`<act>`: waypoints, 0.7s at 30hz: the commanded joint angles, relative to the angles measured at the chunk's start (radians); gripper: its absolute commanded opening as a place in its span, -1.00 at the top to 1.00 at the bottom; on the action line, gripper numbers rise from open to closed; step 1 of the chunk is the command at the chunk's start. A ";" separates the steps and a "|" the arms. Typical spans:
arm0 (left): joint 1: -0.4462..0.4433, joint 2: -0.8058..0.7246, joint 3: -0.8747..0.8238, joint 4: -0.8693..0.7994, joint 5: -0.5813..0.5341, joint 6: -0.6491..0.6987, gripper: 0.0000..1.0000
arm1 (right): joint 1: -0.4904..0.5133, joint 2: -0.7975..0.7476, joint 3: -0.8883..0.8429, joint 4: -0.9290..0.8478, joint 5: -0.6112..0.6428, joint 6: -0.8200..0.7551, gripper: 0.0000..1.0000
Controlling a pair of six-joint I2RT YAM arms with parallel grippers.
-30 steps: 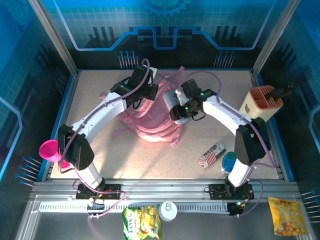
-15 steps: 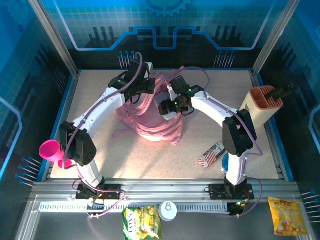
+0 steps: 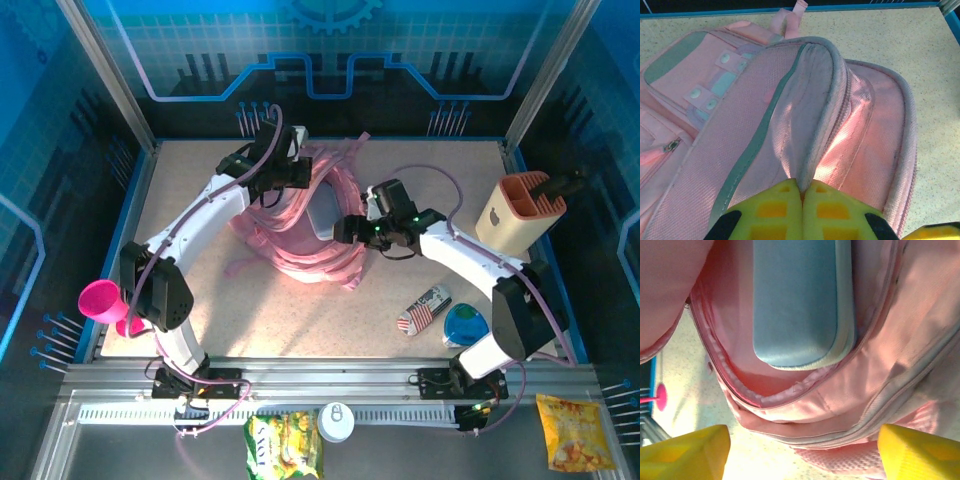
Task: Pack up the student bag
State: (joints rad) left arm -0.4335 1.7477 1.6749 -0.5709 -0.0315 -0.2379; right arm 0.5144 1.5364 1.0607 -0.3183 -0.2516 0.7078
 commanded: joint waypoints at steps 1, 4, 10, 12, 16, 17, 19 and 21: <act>0.006 -0.017 0.013 0.062 0.051 -0.031 1.00 | 0.024 0.027 -0.006 0.124 -0.054 0.124 -0.47; 0.006 -0.024 0.009 0.056 0.058 -0.029 1.00 | 0.024 0.077 0.031 0.138 -0.047 0.133 -0.34; 0.007 -0.034 0.006 0.052 0.086 -0.029 1.00 | 0.021 0.166 0.073 0.179 0.021 0.179 -0.13; 0.006 -0.038 0.008 0.052 0.089 -0.028 1.00 | 0.016 0.193 0.087 0.204 0.025 0.185 -0.10; 0.006 -0.045 0.010 0.051 0.105 -0.028 1.00 | 0.010 0.244 0.134 0.234 0.043 0.175 -0.03; 0.007 -0.048 0.009 0.051 0.111 -0.028 1.00 | 0.008 0.259 0.150 0.240 0.047 0.170 -0.01; 0.006 -0.050 0.009 0.050 0.118 -0.028 1.00 | 0.004 0.289 0.186 0.247 0.040 0.168 0.04; 0.006 -0.052 0.009 0.050 0.125 -0.031 1.00 | 0.004 0.320 0.220 0.253 0.037 0.166 0.07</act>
State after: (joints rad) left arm -0.4271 1.7477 1.6730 -0.5716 0.0326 -0.2382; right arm 0.5274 1.8175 1.2217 -0.1150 -0.2264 0.8753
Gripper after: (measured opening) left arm 0.049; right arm 0.470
